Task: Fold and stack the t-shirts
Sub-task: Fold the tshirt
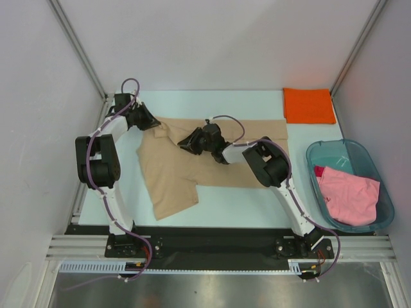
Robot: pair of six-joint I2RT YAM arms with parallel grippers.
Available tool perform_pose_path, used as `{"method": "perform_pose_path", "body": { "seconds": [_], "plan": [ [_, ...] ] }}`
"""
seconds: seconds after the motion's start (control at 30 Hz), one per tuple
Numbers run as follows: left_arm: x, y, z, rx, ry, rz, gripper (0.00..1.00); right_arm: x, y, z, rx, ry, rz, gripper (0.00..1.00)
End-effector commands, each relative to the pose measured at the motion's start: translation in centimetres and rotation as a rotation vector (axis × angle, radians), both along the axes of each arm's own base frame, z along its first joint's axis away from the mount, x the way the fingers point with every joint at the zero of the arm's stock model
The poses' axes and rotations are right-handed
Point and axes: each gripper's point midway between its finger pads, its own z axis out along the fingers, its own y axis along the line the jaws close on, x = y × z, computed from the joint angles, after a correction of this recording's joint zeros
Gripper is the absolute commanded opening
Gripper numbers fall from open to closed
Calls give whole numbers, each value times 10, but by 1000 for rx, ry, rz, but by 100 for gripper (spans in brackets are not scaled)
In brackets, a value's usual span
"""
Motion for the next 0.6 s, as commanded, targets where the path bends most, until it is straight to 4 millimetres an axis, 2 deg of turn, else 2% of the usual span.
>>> {"method": "perform_pose_path", "body": {
  "seconds": [0.0, 0.13, 0.17, 0.27, 0.33, 0.4, 0.5, 0.53, 0.57],
  "plan": [
    [9, -1, 14, -22, -45, -1, 5, 13, 4, -5, 1, 15, -79, 33],
    [7, -1, 13, -23, -43, -1, 5, 16, 3, -10, -36, 32, -132, 33],
    [6, -2, 12, -23, -41, -2, 5, 16, 2, -12, -42, 35, -141, 28],
    [2, -1, 12, -20, -37, 2, 4, 15, 3, -7, -45, 24, -134, 7],
    [0, 2, 13, 1, -34, 13, 4, 13, 4, 3, -52, 5, -119, 0],
    [-7, 4, 18, 13, -19, 19, 4, 6, 7, 13, -60, -26, -60, 0],
    [-19, 9, 20, 36, 10, 50, 6, -1, 0, 31, -96, -43, 3, 0],
    [-24, 9, 20, 37, 17, 53, 8, -6, -3, 29, -117, -27, 22, 0],
    [-33, 8, 13, 32, 43, 56, 9, -8, -6, 38, -107, -22, 64, 0]
  ]
}}
